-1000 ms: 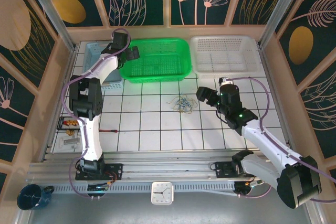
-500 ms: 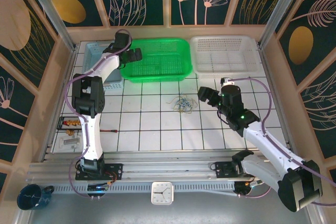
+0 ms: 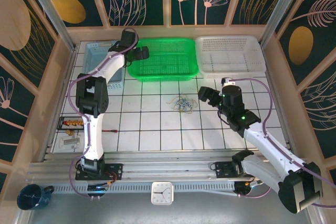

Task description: Untangle the cables

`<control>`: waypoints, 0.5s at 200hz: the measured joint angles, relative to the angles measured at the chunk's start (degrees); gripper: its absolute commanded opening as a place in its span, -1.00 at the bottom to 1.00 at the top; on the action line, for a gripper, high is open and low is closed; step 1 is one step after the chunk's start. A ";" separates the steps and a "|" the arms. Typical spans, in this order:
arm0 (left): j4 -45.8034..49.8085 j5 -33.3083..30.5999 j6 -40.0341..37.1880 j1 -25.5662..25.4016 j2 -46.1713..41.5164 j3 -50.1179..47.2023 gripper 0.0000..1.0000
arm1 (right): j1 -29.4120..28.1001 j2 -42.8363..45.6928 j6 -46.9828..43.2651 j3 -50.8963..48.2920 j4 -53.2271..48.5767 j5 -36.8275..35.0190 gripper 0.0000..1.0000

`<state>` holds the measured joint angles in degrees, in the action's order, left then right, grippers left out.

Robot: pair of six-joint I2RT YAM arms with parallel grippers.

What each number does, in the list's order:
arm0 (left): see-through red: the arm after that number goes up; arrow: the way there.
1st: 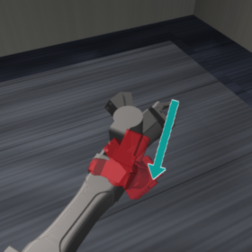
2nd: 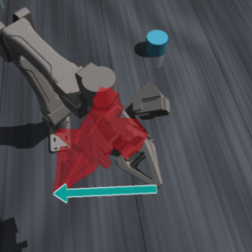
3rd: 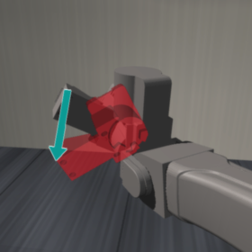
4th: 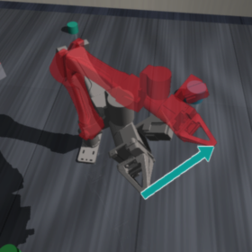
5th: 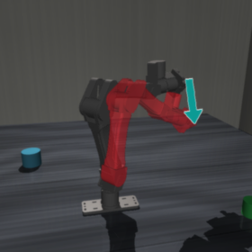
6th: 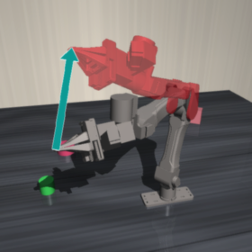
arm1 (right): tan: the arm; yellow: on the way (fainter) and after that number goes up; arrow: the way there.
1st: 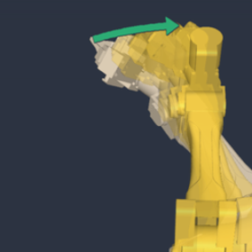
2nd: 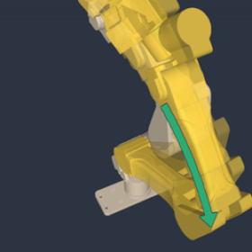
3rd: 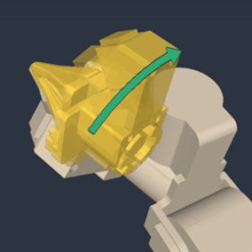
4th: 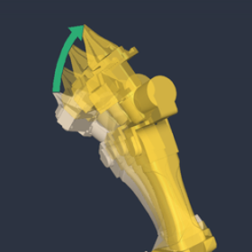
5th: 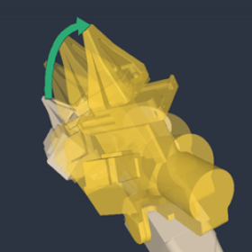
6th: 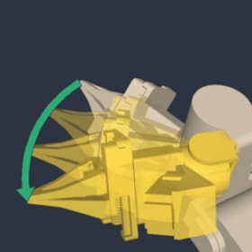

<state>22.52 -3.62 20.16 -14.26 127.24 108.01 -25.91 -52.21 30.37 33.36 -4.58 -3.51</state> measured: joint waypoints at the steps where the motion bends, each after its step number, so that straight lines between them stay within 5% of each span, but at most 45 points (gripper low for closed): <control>1: 0.02 -0.09 0.00 0.00 0.00 0.02 0.98 | 0.00 0.00 0.00 0.00 0.00 0.00 0.83; 51: 1.27 -5.90 -0.11 0.02 -3.23 -2.49 0.98 | 0.00 -0.11 0.00 -0.96 0.04 0.17 0.79; 100: -2.67 -1.68 1.05 0.04 -19.78 -17.05 0.98 | -0.02 -5.01 0.04 -1.60 2.16 2.14 0.72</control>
<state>19.86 -5.30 21.21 -14.22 107.46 90.96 -25.93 -57.21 30.41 31.77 -2.42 -1.37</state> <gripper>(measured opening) 0.989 0.867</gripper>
